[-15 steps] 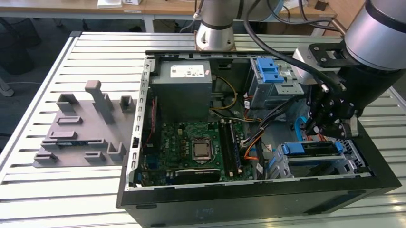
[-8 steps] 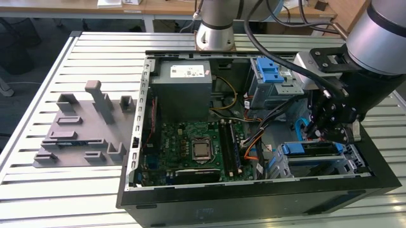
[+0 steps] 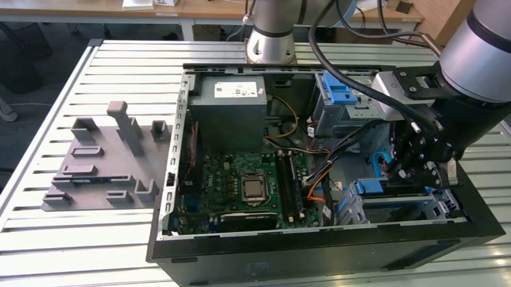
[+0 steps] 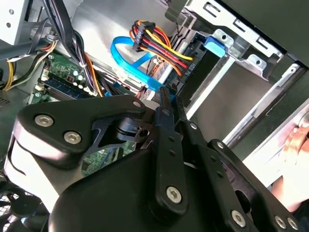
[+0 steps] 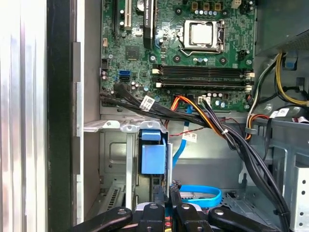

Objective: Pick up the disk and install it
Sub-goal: 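Insert the second disk wire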

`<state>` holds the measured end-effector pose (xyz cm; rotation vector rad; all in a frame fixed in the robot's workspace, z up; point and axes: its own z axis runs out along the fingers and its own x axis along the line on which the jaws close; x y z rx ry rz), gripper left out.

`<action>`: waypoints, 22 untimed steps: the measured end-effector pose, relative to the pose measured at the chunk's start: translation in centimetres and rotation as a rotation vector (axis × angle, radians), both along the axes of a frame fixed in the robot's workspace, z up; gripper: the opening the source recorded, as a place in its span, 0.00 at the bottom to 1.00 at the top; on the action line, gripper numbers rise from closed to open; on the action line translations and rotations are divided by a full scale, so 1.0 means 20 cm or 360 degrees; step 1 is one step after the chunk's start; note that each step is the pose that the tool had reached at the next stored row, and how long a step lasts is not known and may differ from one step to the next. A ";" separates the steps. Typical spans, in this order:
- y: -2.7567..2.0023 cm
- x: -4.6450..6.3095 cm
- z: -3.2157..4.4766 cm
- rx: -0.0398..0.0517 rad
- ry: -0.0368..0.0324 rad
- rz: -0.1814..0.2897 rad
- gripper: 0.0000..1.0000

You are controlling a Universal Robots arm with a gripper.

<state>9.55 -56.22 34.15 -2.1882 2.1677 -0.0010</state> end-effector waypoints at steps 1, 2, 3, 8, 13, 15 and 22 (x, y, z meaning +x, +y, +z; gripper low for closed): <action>-0.003 0.00 -0.001 0.0000 0.0000 0.0000 0.16; -0.006 0.00 -0.002 0.0000 0.0000 0.0000 0.16; -0.007 0.00 -0.003 0.0000 0.0000 0.0001 0.16; -0.014 0.00 -0.007 0.0000 0.0000 0.0003 0.16; -0.021 0.00 -0.009 0.0000 0.0000 0.0003 0.16; -0.021 0.00 -0.012 0.0000 -0.0001 0.0004 0.16; -0.021 0.02 -0.019 0.0000 -0.0001 0.0004 0.16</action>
